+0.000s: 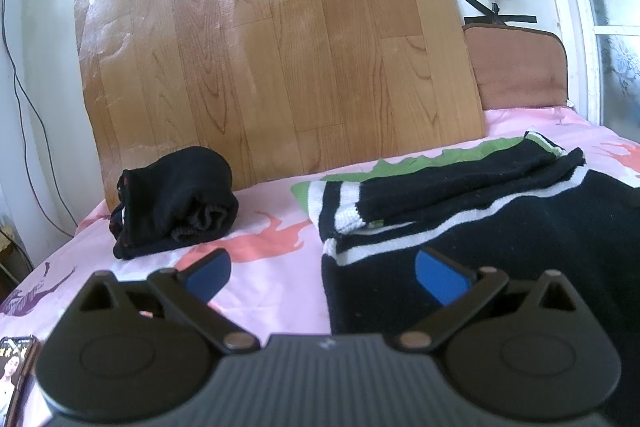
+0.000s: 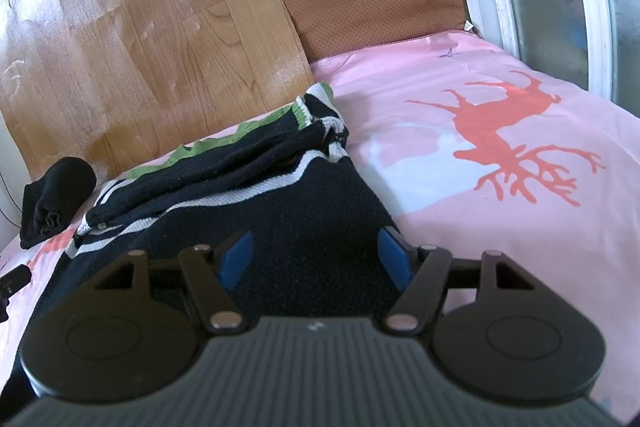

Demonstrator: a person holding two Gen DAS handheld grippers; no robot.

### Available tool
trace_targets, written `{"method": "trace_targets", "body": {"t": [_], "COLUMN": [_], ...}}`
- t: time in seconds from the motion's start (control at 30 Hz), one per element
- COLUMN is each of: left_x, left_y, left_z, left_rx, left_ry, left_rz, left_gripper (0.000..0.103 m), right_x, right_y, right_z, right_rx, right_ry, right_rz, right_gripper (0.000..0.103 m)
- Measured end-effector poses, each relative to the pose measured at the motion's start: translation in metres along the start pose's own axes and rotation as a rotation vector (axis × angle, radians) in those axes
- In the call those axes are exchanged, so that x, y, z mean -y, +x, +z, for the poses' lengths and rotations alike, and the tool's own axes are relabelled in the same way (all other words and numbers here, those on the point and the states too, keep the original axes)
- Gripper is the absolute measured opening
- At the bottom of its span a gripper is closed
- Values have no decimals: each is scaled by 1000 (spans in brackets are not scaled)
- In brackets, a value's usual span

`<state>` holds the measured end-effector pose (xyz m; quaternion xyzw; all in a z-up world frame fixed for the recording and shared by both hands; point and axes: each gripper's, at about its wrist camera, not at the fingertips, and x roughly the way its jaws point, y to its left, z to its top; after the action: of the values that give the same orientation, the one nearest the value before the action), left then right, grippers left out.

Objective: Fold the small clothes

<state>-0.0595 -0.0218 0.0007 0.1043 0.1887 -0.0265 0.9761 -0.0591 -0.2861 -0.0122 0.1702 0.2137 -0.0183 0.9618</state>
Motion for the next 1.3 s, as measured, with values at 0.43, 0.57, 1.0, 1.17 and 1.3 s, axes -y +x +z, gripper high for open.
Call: {"method": "trace_targets", "body": {"t": [0.43, 0.57, 1.0, 1.17, 1.3], "left_x": [0, 0, 1, 1, 1], "left_y": [-1, -1, -1, -1, -2], "left_z": [0, 0, 0, 0, 1], "left_rx": [6, 5, 5, 5, 7], "left_ry": [2, 2, 2, 2, 4], "left_rz": [-2, -2, -2, -3, -9], "left_gripper": [102, 102, 102, 102, 102], "right_x": [0, 0, 0, 0, -1], "right_y": [0, 0, 0, 0, 0], "right_z": [0, 0, 0, 0, 0], "right_rx": [0, 0, -1, 0, 0], "right_ry": [-1, 0, -1, -1, 0], "right_rz": [0, 0, -1, -1, -1], "right_gripper": [71, 71, 72, 72, 72]}}
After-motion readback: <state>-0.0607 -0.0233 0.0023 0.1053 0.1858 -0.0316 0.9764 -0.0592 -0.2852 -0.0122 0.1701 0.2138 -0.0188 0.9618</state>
